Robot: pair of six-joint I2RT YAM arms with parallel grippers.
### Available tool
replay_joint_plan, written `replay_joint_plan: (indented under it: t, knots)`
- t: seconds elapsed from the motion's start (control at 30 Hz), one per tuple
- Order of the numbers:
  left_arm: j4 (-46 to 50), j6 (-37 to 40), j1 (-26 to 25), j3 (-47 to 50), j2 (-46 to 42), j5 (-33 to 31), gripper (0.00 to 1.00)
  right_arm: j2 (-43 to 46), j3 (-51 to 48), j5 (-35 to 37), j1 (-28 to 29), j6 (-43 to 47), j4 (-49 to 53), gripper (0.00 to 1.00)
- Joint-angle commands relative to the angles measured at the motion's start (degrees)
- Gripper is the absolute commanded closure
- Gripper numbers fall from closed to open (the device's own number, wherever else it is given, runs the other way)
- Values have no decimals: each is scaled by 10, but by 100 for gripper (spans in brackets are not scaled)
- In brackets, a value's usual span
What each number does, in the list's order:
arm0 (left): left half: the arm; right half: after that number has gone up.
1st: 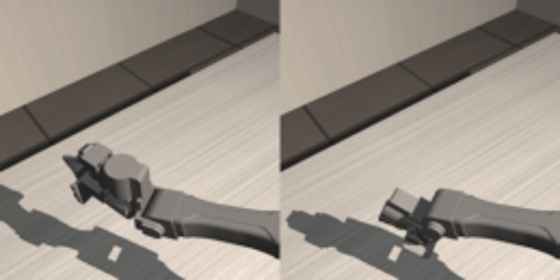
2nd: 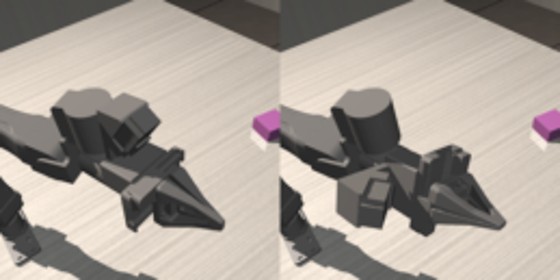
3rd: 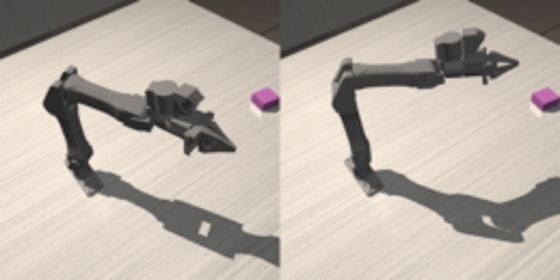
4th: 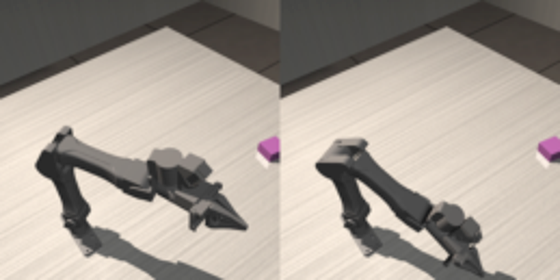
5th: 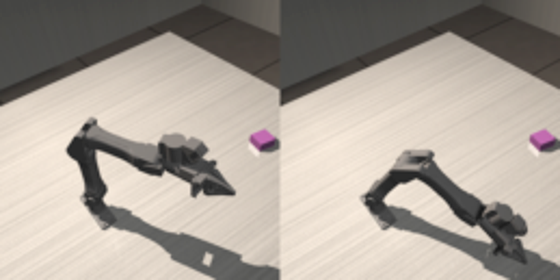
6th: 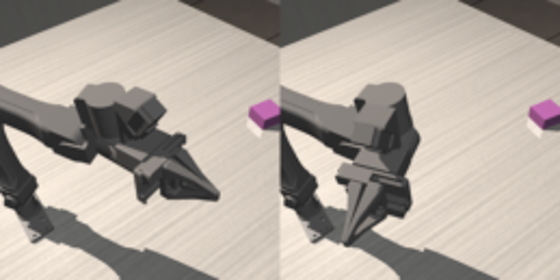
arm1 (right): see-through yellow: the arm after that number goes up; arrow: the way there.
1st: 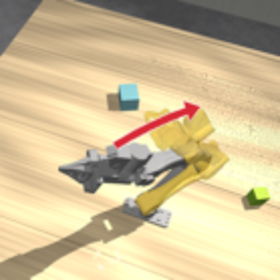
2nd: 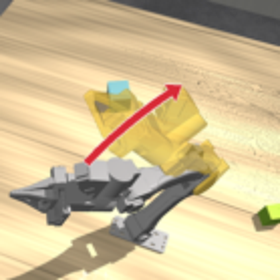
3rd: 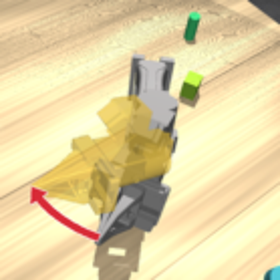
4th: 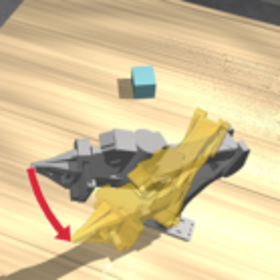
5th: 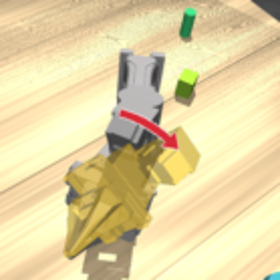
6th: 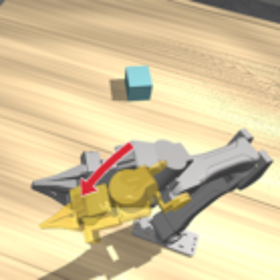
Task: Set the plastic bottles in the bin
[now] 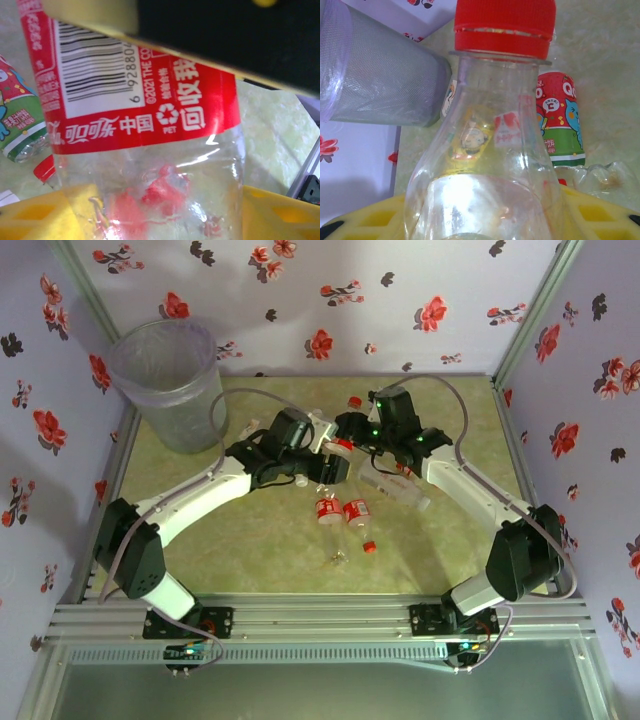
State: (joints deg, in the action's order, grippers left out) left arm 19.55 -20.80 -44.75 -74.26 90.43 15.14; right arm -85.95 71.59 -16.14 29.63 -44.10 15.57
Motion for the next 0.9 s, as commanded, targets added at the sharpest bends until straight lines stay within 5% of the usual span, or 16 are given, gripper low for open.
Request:
replay_joint_plan:
  t: [0.0,0.07,0.17,0.33,0.57,0.87]
  knots:
    - [-2,1,-3,-19,0,-12,36,-9,4,-14,3,-2,-19,48]
    - [4,1,-4,-26,0,-15,38,-10,7,-16,3,4,-16,44]
    - [16,0,0,-39,1,-19,42,-10,18,-20,0,17,-6,21]
    - [41,3,23,-64,-9,-19,49,9,27,-28,-28,33,14,1]
    - [156,65,98,-179,-20,-19,52,82,-14,-15,-130,26,46,1]
    - [255,93,303,-407,32,-36,66,95,-94,-32,-136,45,70,2]
